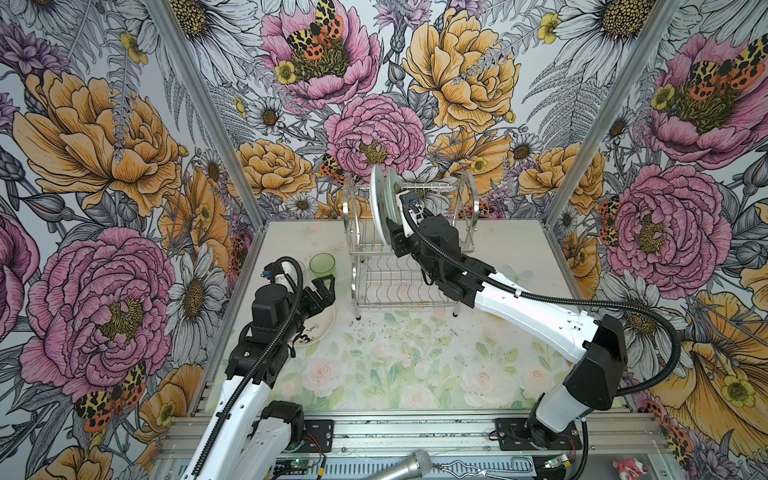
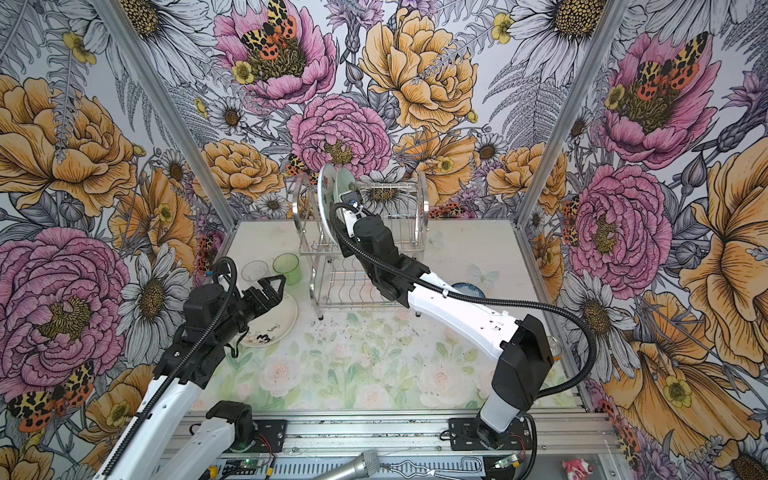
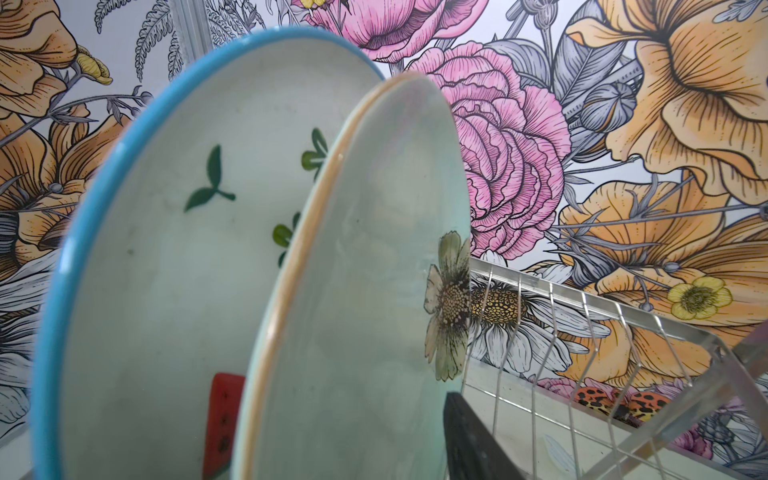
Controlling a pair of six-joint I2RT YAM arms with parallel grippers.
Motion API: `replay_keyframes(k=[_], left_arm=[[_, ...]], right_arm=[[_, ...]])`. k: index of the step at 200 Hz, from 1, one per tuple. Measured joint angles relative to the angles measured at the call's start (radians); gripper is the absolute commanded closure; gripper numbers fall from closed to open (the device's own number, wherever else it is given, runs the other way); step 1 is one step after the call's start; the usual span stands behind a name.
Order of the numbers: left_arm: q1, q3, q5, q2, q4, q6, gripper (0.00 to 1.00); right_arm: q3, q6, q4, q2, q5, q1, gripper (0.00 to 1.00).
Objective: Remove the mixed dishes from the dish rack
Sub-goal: 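Lower the right gripper fingers over the pale green plate rim and close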
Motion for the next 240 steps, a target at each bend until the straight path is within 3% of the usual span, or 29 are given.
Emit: replay_keyframes(k=[172,240], left_arm=[[0.007,0.000,0.000,0.008,0.003,-0.004,0.01],[0.007,0.000,0.001,0.008,0.003,-0.004,0.01]], right_arm=[[0.000,0.004,0.008,0.000,-0.003,0.000,0.65],[0.000,0.005,0.010,0.000,0.020,0.000,0.80]])
